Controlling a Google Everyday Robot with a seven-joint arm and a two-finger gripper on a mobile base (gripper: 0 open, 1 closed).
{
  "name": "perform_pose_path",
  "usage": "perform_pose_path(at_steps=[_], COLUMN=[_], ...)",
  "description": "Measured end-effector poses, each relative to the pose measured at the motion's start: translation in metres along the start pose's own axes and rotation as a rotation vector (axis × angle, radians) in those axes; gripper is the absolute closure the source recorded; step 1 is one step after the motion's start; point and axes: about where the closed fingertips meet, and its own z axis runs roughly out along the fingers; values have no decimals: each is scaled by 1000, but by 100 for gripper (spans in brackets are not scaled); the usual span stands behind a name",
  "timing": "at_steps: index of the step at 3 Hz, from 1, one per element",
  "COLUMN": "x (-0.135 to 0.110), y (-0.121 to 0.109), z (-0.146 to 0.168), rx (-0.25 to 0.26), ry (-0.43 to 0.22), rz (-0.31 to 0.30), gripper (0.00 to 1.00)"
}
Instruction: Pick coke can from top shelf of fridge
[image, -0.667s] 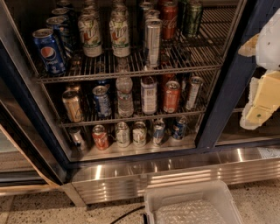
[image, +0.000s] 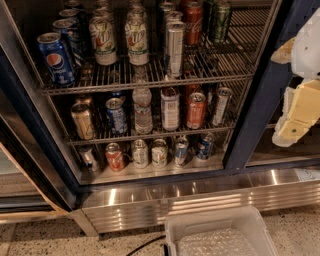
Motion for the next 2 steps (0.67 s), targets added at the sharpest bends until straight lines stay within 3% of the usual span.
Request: perform_pose_path(at_steps=[2], x=[-21], y=[-18], z=[1], rx=[81], ry=[-162], rz=[52], gripper=[0])
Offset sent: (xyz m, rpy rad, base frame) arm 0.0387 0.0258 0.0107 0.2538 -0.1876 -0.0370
